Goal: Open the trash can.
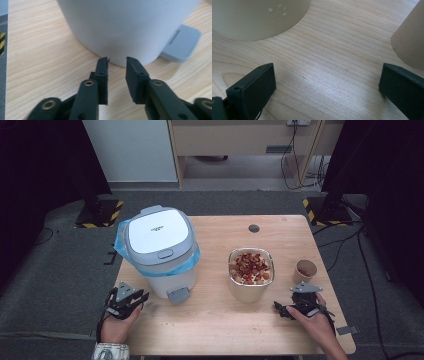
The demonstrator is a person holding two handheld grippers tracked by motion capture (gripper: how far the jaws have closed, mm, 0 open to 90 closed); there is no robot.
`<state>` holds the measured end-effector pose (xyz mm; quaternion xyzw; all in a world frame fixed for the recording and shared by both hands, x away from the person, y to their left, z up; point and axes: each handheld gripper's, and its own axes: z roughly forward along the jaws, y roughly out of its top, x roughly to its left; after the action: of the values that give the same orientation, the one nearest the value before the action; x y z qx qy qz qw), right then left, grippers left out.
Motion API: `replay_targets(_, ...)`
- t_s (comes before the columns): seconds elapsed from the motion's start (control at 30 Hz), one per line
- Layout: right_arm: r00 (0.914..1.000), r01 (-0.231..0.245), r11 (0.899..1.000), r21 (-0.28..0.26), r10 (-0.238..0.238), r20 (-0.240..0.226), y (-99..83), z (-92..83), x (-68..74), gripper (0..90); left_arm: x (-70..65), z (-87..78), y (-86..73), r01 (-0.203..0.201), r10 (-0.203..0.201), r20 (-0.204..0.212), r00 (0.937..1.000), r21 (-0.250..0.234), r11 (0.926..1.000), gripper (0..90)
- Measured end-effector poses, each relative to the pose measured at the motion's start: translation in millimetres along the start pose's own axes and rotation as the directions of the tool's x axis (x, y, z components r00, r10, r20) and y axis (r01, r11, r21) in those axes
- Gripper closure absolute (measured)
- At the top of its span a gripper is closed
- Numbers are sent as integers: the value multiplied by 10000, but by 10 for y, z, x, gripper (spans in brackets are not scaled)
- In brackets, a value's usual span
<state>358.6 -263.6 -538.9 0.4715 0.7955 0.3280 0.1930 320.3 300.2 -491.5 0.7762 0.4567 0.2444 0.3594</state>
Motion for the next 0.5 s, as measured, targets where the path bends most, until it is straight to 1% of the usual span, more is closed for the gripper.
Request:
replay_targets(0.1, 10000, -7, 10000, 8, 7, -10, -1, -2, 1, 12, -66, -54, 27, -218, 219, 52, 9997, -227, 9995, 771)
replay_targets(0.13, 10000, 0, 10000, -3, 0, 2, -1, -2, 1, 12, -66, -54, 27, -218, 219, 52, 9997, -227, 9995, 787)
replay_targets(0.23, 10000, -8, 10000, -16, 8, 14, -3, -3, 3, 12, -164, -99, 59, -662, 667, 108, 9977, -439, 9968, 840)
replay_targets(0.27, 10000, -8, 10000, -16, 8, 14, -3, -3, 3, 12, -164, -99, 59, -662, 667, 108, 9977, -439, 9968, 855)
replay_targets(0.3, 10000, -8, 10000, -17, 8, 14, -3, -2, 2, 12, -200, -109, 79, -871, 881, 146, 9960, -564, 9946, 877)
replay_targets(0.33, 10000, -8, 10000, -17, 8, 14, -3, -2, 2, 12, -200, -109, 79, -871, 881, 146, 9960, -564, 9946, 886)
replay_targets(0.4, 10000, -4, 10000, 2, 4, 3, -3, -4, 2, 12, -240, -105, 102, -1069, 1088, 246, 9938, -693, 9919, 893)
replay_targets(0.5, 10000, -4, 10000, -14, 4, 11, -3, -3, 2, 12, -312, -79, 134, -1400, 1431, 401, 9889, -706, 9876, 895)
